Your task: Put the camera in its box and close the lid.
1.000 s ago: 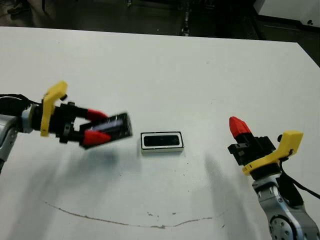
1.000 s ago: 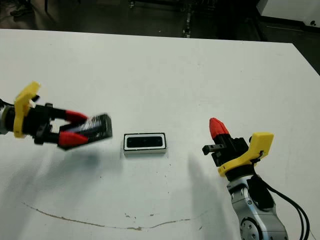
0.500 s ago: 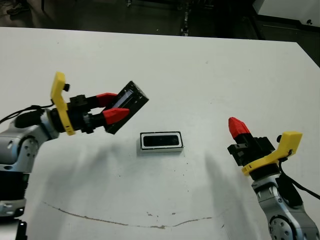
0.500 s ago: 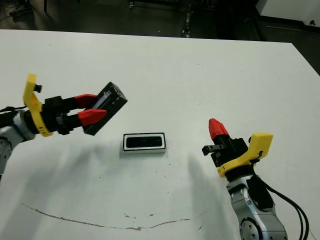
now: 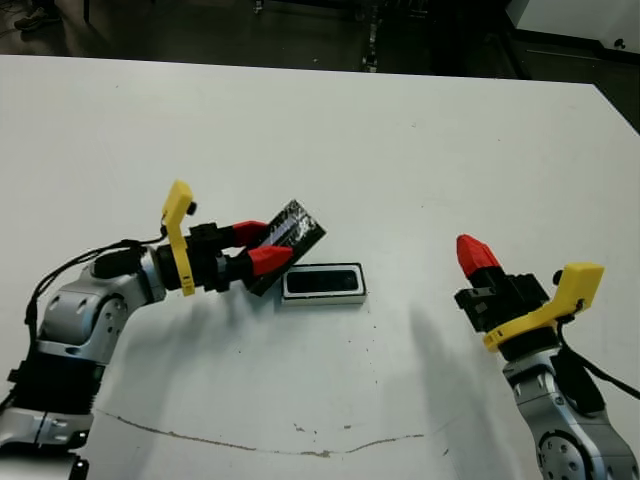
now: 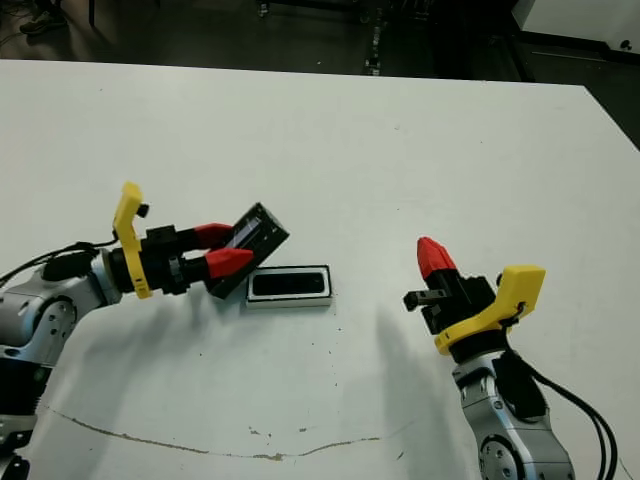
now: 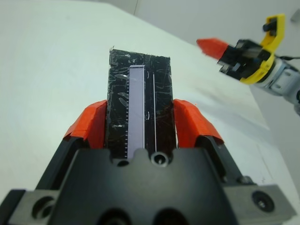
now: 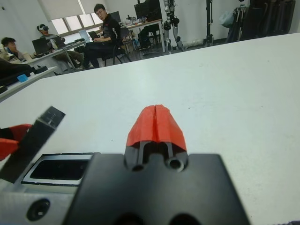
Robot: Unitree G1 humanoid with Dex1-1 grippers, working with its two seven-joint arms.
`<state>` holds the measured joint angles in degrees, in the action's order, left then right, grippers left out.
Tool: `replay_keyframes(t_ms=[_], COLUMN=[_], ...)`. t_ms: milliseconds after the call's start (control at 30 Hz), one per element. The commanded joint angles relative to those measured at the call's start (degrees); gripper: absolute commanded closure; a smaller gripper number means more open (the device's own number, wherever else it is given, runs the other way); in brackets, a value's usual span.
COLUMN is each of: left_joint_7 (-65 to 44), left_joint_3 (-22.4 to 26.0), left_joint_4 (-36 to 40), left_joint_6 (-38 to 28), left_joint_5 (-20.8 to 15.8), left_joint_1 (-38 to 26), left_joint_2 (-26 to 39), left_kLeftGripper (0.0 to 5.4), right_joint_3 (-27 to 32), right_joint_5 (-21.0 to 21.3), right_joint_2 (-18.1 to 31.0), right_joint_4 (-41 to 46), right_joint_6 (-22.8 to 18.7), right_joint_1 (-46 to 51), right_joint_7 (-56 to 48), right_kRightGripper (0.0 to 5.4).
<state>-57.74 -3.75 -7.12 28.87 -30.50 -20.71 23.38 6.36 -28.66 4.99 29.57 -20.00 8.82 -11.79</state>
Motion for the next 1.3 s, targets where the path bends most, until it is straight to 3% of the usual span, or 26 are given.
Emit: replay_keyframes(t_ms=[33, 867, 1300], left_joint_7=[-1.66, -6.04, -9.32], left_joint_3=[-0.79, -3.32, -6.70], left_joint_4=[-1.92, -3.82, -11.92], left_joint_6=[-0.08, 0.19, -4.59], left_joint_5=[0.99, 2.17, 5.29], left_joint_1=[-0.38, -1.24, -4.42], left_joint_2=[0.25, -0.33, -3.73], left_kLeftGripper=[2.27, 2.27, 2.27], right_joint_3=[0.24, -0.02, 0.13], right_joint_5=[-0.26, 0.16, -0.22], right_joint_2=[0.40, 0.35, 0.26], right_joint_4=[-0.33, -0.81, -0.69], right_joint_6=[-0.20, 0.27, -0.16], right_joint_1=[0.28, -0.13, -0.20], right_joint_7=[0.08, 0.10, 0.33], right_kRightGripper=[5.40, 5.40, 5.40])
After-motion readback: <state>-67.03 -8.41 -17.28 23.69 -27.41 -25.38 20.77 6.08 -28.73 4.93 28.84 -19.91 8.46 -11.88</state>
